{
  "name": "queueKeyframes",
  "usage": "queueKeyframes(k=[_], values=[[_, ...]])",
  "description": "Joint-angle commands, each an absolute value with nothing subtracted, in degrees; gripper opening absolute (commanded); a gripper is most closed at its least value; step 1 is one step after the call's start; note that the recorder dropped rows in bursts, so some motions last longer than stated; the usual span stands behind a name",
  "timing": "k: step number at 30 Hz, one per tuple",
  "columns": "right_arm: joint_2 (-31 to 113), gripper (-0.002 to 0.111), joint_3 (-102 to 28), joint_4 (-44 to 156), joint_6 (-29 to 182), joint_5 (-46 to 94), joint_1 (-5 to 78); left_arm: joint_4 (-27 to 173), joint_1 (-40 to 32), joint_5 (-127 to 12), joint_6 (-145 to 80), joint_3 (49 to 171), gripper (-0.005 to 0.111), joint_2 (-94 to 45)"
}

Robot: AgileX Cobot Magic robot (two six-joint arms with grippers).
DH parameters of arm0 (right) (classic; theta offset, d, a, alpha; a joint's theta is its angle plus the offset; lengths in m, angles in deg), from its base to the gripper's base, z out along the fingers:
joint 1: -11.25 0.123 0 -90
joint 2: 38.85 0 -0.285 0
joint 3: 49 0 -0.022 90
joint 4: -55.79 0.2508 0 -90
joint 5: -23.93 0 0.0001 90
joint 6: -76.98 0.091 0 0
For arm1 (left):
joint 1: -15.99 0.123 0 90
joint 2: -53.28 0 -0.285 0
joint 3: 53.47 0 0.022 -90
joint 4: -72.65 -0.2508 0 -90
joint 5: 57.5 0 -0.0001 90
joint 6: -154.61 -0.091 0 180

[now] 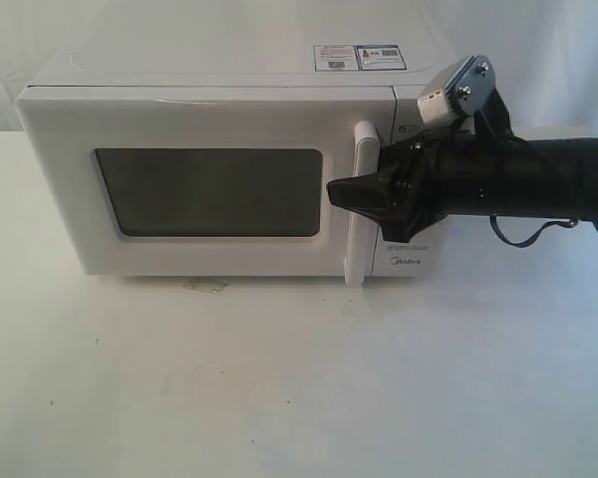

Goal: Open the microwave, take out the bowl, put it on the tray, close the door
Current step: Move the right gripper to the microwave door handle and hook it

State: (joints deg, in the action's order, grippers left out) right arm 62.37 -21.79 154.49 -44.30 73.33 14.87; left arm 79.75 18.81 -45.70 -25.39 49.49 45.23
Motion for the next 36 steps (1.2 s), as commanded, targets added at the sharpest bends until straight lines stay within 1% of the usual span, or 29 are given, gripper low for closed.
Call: queueKeyframes(k=[1, 4, 6, 7, 17, 18, 19, 20, 21, 23, 24, 26, 29, 32, 36], values=[[64.05, 0.042, -23.25, 155.73, -45.27, 71.3, 15.23, 79.89, 18.51, -45.82, -25.02, 49.32, 0.0, 45.49], [64.05, 0.021, -23.25, 155.73, -45.27, 71.15, 15.23, 79.89, 18.51, -45.82, -25.02, 49.32, 0.0, 45.49], [64.05, 0.002, -23.25, 155.73, -45.27, 71.15, 15.23, 79.89, 18.51, -45.82, -25.02, 49.32, 0.0, 45.49], [64.05, 0.0, -23.25, 155.73, -45.16, 71.15, 15.23, 79.89, 18.51, -45.82, -25.02, 49.32, 0.0, 45.49], [64.05, 0.0, -23.25, 155.73, -44.58, 70.84, 15.23, 79.89, 18.51, -45.82, -25.02, 49.32, 0.0, 45.49], [64.05, 0.0, -23.62, 148.05, -42.38, 81.66, 15.23, 79.89, 18.51, -45.82, -25.02, 49.32, 0.0, 45.49], [64.05, 0.0, -24.51, 140.86, -45.86, 87.93, 15.23, 79.89, 18.51, -45.82, -25.02, 49.32, 0.0, 45.49], [64.05, 0.0, -25.83, 136.33, -43.43, 84.32, 15.23, 79.89, 18.51, -45.82, -25.02, 49.32, 0.0, 45.49], [63.93, 0.0, -25.83, 136.72, -36.36, 81.12, 15.23, 79.89, 18.51, -45.82, -25.02, 49.32, 0.0, 45.49], [63.7, 0.0, -25.97, 136.51, -30.17, 80.42, 15.23, 79.89, 18.51, -45.82, -25.02, 49.32, 0.0, 45.49], [63.7, 0.0, -25.97, 136.25, -33.66, 83.91, 15.23, 79.89, 18.51, -45.82, -25.02, 49.32, 0.0, 45.49], [63.7, 0.0, -25.97, 137.91, -37.51, 85.86, 15.23, 79.89, 18.51, -45.82, -25.02, 49.32, 0.0, 45.49], [63.7, 0.0, -25.97, 142.71, -37.81, 79.22, 15.23, 79.89, 18.51, -45.82, -25.02, 49.32, 0.0, 45.49], [63.7, 0.0, -25.97, 148.79, -37.81, 67.21, 15.23, 79.89, 18.51, -45.82, -25.02, 49.32, 0.0, 45.49], [63.7, 0.0, -25.97, 155.73, -39.1, 55.57, 15.23, 79.89, 18.51, -45.82, -25.02, 49.32, 0.0, 45.49]])
